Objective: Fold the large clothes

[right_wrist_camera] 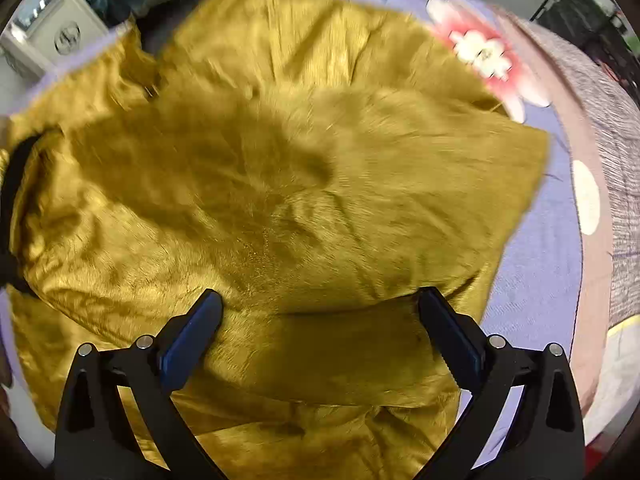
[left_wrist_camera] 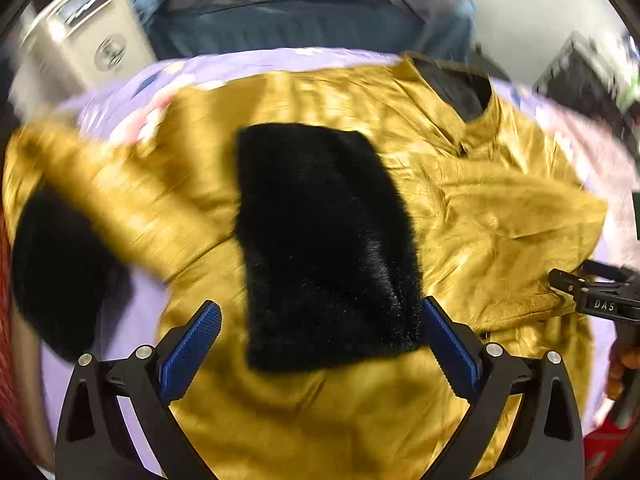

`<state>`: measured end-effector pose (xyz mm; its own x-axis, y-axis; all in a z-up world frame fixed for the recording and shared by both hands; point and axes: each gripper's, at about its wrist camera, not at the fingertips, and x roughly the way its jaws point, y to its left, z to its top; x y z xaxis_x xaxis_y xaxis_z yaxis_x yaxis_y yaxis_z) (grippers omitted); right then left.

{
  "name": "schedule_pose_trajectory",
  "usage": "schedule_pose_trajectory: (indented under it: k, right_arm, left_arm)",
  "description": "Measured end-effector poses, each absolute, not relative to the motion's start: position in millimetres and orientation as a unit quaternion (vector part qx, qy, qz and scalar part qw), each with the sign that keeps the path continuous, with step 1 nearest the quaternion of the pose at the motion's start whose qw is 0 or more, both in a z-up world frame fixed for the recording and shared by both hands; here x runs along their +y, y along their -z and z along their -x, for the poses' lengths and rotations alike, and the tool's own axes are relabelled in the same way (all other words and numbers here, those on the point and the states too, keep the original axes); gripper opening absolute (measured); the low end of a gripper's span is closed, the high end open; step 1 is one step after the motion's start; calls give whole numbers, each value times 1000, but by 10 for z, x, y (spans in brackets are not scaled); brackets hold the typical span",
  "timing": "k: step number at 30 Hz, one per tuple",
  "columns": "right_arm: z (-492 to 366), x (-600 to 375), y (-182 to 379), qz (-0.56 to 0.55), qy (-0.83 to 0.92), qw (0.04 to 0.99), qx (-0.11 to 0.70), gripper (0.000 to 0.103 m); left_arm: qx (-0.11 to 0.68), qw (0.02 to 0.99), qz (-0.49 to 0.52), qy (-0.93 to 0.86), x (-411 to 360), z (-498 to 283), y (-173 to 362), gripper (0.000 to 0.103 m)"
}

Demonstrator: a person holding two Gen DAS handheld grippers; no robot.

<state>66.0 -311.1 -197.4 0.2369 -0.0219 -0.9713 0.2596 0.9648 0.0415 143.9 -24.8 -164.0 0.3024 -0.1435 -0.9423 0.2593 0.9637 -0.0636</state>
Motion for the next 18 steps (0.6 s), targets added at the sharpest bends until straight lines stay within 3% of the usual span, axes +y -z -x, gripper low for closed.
schedule_pose_trajectory:
  k: [11,18]
  right_arm:
    - [-100,-2734,1763,-30,68,787,613,98]
    - [297,-2708,1653,-29,87,784,614,98]
  left_arm:
    - [555,820,136,15,1258,-1136,1453,96]
    - [520,753,400,-46,2051,-1203,1912,87]
